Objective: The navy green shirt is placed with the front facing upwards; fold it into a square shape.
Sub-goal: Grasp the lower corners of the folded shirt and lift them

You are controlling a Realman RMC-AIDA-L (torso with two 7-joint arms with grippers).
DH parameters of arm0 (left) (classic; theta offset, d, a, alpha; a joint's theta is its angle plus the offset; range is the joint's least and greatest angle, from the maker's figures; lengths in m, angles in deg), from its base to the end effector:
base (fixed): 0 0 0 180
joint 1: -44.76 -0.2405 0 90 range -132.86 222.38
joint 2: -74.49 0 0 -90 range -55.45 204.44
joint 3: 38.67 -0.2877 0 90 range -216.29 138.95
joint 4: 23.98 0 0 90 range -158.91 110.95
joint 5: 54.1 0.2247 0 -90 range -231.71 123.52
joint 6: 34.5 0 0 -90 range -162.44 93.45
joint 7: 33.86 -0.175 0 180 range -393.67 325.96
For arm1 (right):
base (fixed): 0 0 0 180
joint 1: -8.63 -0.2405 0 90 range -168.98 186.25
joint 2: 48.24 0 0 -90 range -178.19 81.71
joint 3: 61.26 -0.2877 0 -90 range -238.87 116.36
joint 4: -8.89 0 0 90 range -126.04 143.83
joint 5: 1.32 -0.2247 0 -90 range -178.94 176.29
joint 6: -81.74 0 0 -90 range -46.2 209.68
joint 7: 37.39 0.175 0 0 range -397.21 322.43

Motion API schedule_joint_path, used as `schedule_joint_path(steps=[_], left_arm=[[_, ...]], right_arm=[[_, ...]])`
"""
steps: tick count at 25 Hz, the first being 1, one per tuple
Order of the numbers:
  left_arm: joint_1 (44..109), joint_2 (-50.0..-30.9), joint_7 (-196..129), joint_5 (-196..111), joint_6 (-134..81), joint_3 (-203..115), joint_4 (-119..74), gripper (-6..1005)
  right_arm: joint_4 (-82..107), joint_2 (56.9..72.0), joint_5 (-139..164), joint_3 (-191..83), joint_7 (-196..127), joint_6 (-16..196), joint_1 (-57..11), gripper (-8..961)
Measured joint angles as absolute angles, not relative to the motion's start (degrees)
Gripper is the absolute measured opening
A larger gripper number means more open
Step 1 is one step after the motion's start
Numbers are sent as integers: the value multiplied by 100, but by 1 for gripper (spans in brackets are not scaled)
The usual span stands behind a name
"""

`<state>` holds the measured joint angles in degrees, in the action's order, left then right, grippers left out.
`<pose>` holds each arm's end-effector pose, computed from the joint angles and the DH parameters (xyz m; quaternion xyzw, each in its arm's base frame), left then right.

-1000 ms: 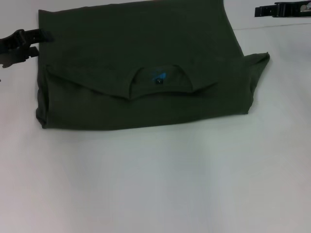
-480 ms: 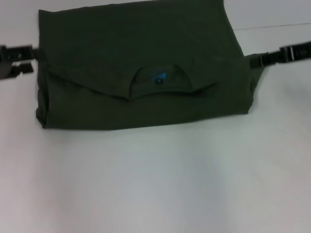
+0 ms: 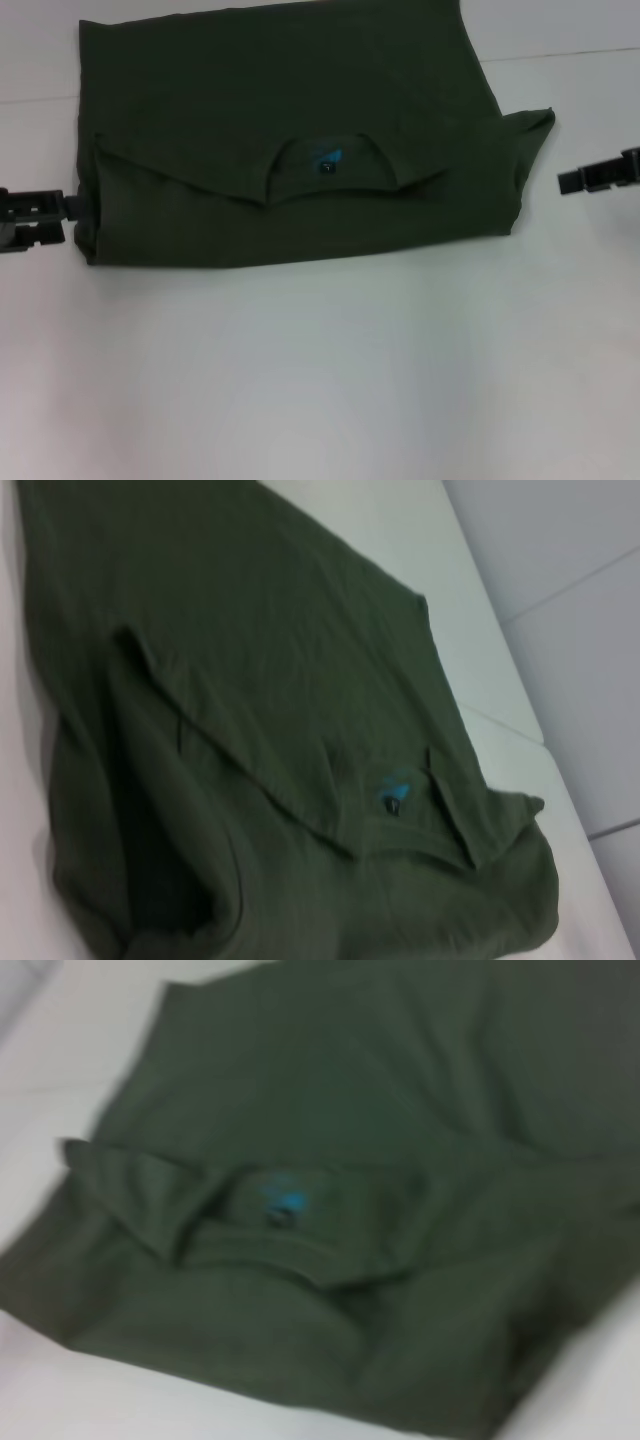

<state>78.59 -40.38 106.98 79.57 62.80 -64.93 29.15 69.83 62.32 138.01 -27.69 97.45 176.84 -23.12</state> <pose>-0.3046 0.3876 0.0510 -0.7539 -0.6192 -0.1895 0.1112 0.3284 0.3916 0.0969 -0.8093 0.5430 0.0697 0.2128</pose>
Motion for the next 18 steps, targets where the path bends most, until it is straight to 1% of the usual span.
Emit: schedule_joint_path(steps=[6, 14, 18], left_arm=[[7853, -4038, 10835, 8088, 6392, -6445, 2978, 690], [7848, -4038, 10844, 8091, 6374, -6428, 2990, 690], [7842, -4020, 10844, 8091, 6347, -6308, 2990, 691]], right_arm=[[6951, 6237, 14719, -2732, 9987, 17533, -2385, 583], [6870, 6333, 14832, -2700, 10080, 17219, -2499, 584], [6484, 6363, 14832, -2698, 10087, 17084, -2670, 584]])
